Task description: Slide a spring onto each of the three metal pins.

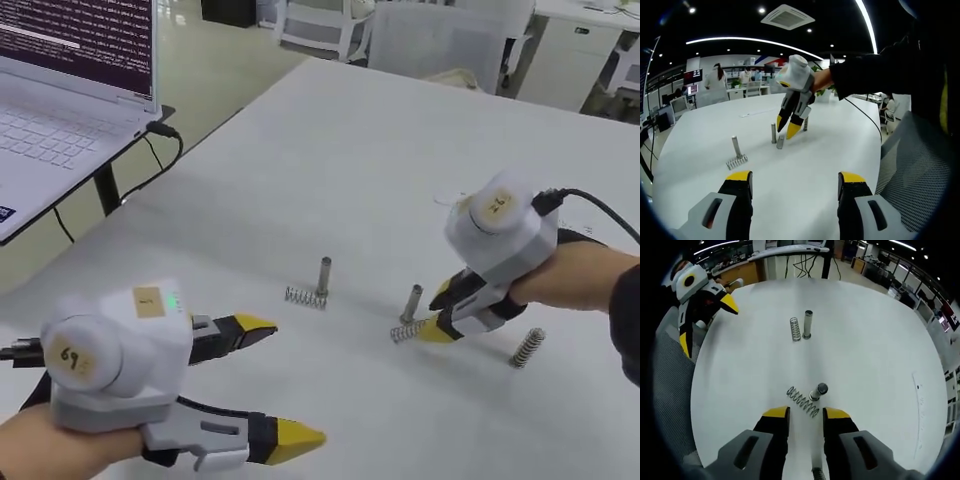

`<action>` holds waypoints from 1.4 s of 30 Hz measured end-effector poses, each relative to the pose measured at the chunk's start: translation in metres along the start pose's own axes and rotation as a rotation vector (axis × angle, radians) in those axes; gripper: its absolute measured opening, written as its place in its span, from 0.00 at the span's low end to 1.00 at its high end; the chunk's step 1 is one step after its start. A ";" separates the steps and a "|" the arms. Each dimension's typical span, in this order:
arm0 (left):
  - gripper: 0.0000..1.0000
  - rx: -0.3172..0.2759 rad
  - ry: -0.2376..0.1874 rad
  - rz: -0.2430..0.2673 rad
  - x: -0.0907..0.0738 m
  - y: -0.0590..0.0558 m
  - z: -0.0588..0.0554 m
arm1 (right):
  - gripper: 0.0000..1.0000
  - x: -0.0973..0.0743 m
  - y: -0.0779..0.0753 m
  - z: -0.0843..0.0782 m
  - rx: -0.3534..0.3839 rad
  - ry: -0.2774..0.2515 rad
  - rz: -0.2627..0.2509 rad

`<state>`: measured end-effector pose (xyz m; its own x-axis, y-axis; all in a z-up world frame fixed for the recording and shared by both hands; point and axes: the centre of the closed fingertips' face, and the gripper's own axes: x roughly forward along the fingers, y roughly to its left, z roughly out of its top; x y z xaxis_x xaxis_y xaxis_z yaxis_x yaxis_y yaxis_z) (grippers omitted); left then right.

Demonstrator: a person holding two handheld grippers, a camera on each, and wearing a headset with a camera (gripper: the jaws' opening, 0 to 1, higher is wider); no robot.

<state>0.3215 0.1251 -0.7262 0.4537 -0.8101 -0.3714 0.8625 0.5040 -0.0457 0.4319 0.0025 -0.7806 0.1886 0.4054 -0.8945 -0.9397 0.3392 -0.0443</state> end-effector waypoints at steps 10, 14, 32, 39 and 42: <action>0.64 -0.013 0.001 0.017 -0.005 0.003 -0.003 | 0.22 0.012 0.002 -0.002 -0.003 0.011 0.008; 0.64 -0.016 0.004 0.019 -0.006 0.003 -0.005 | 0.21 0.013 0.004 -0.004 -0.007 0.020 0.012; 0.62 -0.014 0.000 0.008 -0.001 0.000 -0.002 | 0.14 0.008 0.013 -0.018 -0.023 0.049 0.012; 0.61 -0.012 0.003 0.008 -0.001 -0.001 -0.002 | 0.16 0.006 0.019 -0.019 -0.026 0.058 0.017; 0.61 -0.013 0.001 0.008 -0.001 -0.001 -0.001 | 0.17 0.005 0.023 -0.021 -0.031 0.061 0.026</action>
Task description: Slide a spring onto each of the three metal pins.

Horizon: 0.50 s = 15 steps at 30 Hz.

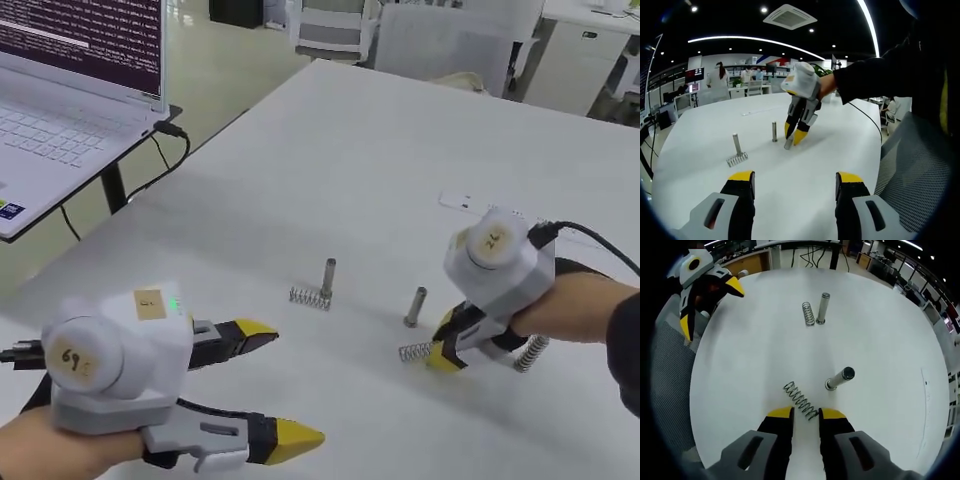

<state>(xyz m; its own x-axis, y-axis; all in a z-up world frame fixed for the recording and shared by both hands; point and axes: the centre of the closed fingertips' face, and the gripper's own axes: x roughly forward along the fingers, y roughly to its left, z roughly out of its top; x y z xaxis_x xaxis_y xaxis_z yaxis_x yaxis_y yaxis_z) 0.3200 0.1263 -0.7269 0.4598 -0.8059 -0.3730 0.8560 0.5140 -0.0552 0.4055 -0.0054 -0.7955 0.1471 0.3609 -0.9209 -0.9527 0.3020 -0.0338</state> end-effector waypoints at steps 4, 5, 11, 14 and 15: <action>0.61 0.002 0.000 -0.001 0.000 -0.001 0.001 | 0.16 -0.002 0.003 -0.004 -0.015 0.015 -0.003; 0.60 0.002 0.001 -0.001 0.000 -0.001 0.001 | 0.15 -0.002 0.005 -0.005 -0.017 0.019 -0.003; 0.60 0.005 -0.001 -0.002 0.000 -0.002 0.001 | 0.14 -0.002 0.009 -0.007 -0.035 0.027 -0.003; 0.60 0.004 -0.003 -0.002 0.000 -0.002 0.001 | 0.13 -0.001 0.010 -0.006 -0.044 0.024 -0.004; 0.60 0.004 -0.003 -0.002 0.000 -0.002 0.001 | 0.12 -0.001 0.011 -0.006 -0.046 0.025 -0.004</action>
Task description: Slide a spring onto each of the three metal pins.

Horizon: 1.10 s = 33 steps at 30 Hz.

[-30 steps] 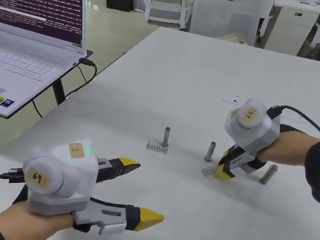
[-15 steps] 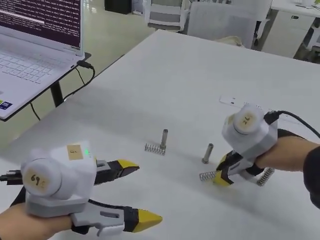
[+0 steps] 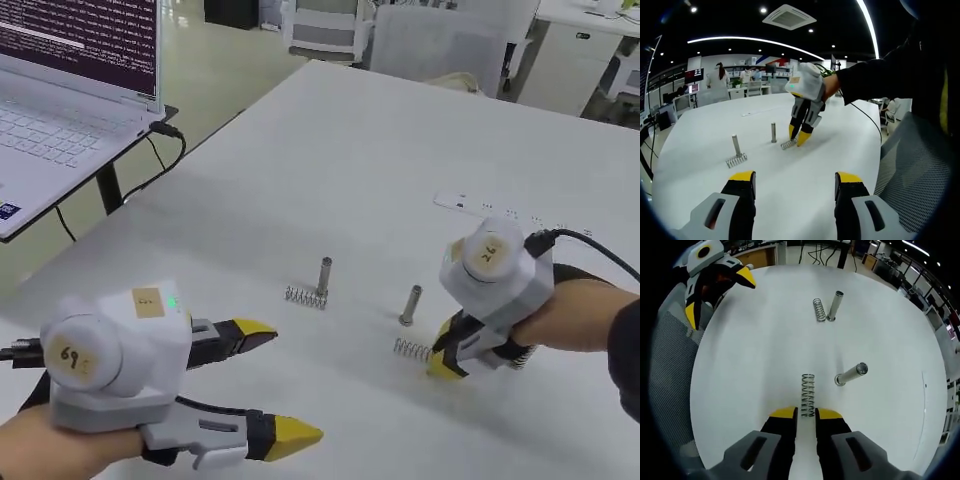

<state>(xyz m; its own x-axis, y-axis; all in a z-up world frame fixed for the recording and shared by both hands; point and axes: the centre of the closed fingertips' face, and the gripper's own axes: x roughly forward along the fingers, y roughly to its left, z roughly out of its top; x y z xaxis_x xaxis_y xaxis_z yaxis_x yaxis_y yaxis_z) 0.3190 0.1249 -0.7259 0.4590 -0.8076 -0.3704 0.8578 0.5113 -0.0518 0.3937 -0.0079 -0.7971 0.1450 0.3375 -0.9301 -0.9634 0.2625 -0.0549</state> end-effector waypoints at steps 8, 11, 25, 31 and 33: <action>0.59 0.001 -0.001 0.001 0.000 0.001 -0.001 | 0.08 -0.001 0.000 0.000 -0.039 0.011 -0.015; 0.59 0.005 -0.003 -0.003 0.001 0.000 0.001 | 0.08 -0.004 0.002 0.002 -0.037 0.008 -0.014; 0.55 0.079 -0.018 -0.051 0.017 -0.005 0.023 | 0.08 -0.040 0.041 0.025 -0.078 -0.014 0.047; 0.51 0.112 -0.031 -0.080 0.021 -0.011 0.033 | 0.08 -0.058 0.062 0.042 -0.108 -0.045 0.080; 0.50 0.122 -0.031 -0.092 0.022 -0.013 0.034 | 0.08 -0.063 0.067 0.046 -0.118 -0.048 0.086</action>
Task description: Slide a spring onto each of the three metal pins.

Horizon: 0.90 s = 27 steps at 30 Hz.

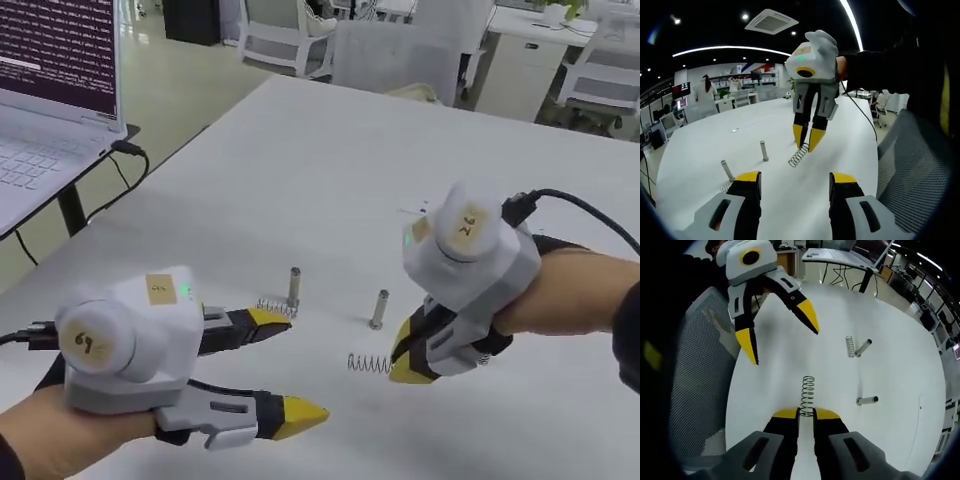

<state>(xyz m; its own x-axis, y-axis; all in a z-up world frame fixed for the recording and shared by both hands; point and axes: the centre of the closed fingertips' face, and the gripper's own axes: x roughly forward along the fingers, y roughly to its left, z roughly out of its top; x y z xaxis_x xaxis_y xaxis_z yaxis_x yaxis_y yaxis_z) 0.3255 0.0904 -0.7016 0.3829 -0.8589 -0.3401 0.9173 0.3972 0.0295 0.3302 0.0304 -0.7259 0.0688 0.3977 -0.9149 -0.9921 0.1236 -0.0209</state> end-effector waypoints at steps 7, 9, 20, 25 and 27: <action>0.43 0.038 0.001 -0.038 0.004 -0.009 0.005 | 0.08 -0.008 0.017 0.016 -0.044 -0.012 0.030; 0.40 0.051 -0.002 -0.047 0.006 -0.011 0.006 | 0.08 -0.010 0.022 0.018 -0.058 -0.011 0.038; 0.22 0.108 -0.011 -0.106 0.011 -0.028 0.012 | 0.08 -0.017 0.034 0.024 -0.111 -0.002 0.059; 0.14 0.131 -0.008 -0.118 0.012 -0.032 0.013 | 0.08 -0.017 0.038 0.025 -0.124 0.005 0.068; 0.10 0.143 -0.007 -0.123 0.012 -0.033 0.013 | 0.08 -0.018 0.039 0.024 -0.128 0.010 0.069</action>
<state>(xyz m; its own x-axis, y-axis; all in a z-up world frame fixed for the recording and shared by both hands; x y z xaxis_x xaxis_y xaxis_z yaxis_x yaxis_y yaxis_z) 0.3009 0.0628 -0.6945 0.2669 -0.9006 -0.3430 0.9633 0.2394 0.1211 0.2929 0.0499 -0.7010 -0.0002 0.3918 -0.9200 -0.9998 -0.0204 -0.0084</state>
